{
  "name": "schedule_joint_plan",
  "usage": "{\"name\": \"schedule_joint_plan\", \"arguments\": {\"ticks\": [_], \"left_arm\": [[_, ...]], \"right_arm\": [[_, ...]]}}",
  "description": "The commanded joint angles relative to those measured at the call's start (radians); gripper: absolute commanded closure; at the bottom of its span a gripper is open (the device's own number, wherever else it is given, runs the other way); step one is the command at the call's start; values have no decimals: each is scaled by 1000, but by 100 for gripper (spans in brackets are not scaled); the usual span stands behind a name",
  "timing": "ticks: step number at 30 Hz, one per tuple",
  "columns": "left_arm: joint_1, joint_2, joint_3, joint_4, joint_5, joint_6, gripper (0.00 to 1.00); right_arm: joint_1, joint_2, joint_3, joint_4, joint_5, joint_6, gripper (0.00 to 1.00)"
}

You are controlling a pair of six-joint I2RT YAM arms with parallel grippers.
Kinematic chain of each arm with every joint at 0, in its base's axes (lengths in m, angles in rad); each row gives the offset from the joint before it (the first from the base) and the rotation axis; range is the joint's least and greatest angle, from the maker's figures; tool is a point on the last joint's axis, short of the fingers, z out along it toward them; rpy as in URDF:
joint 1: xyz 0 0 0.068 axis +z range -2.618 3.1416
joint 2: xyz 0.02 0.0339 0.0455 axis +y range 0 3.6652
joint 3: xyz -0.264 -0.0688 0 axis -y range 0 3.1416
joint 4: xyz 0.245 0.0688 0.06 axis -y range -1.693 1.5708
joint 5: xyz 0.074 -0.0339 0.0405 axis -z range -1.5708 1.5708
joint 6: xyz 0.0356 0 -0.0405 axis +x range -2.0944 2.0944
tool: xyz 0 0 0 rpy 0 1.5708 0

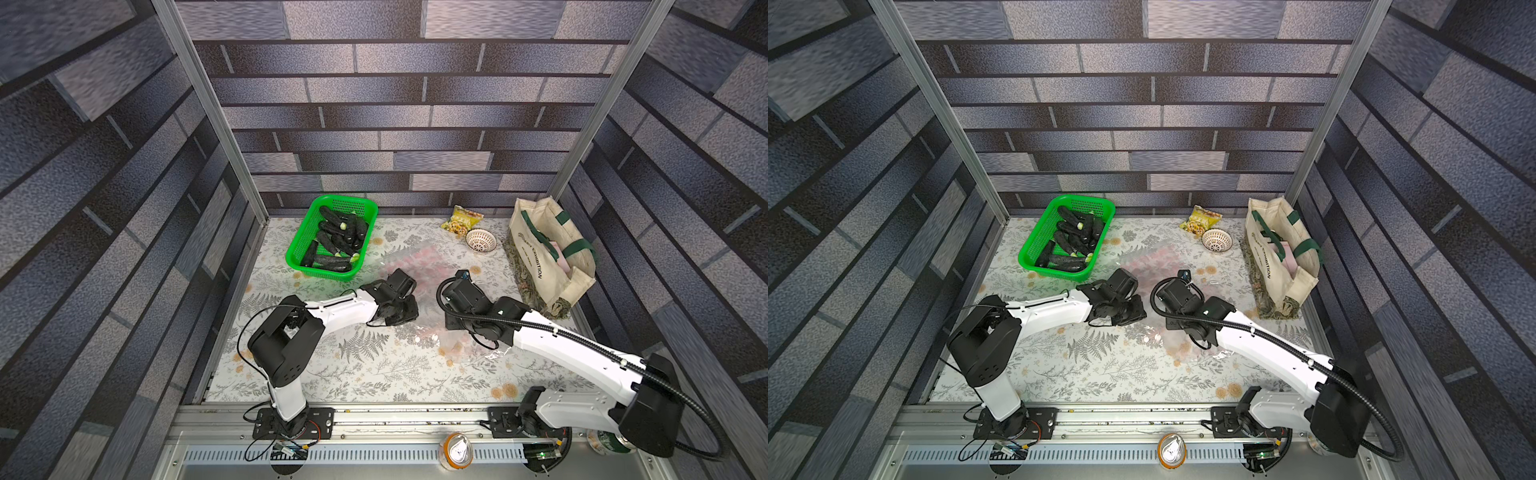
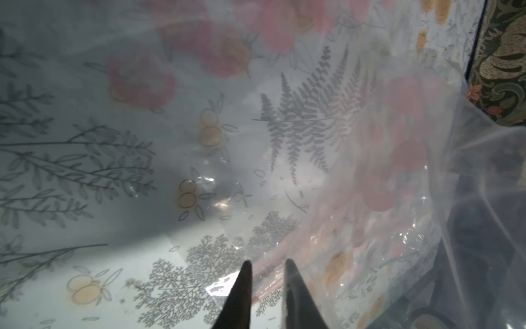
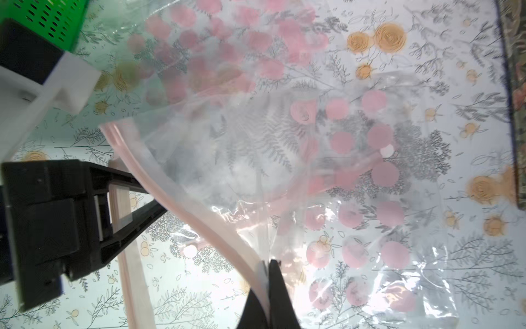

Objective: Place the eggplant in a zip-top bag and seal the zipper
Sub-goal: Open the zipper food storage bag, then move the basket to the center of the board.

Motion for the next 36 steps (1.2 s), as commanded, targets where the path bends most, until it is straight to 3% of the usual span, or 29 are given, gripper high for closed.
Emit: {"name": "schedule_joint_plan", "arguments": {"ticks": [1,3,6,11,15,19,25,31,34,36], "left_arm": [[11,-92,-33,-49,-39,16,67],[13,-138,-36,-64,-30,17,62],[18,-235,-37,-117,-48,19,45],[98,-402,10,-277,-85,74,46],[247,-442,91,-419,-101,201,48],[432,-367,189,-523,-100,346,55],[661,-179,346,-528,-153,484,63],[730,103,567,-646,-196,579,68],[743,189,630,-675,-234,607,70],[755,226,661,-697,-202,607,71]], "right_arm": [[-8,21,-18,87,-35,33,100],[-13,29,-33,120,-50,33,100],[-24,40,-56,162,-78,43,100],[-29,40,-69,193,-94,47,100],[-30,32,-68,201,-112,38,100],[-29,25,-64,203,-130,34,100],[-29,2,-63,210,-136,33,100],[-29,8,-61,204,-146,32,100],[-29,10,-59,203,-154,30,100],[-29,12,-65,214,-158,34,100]]}}
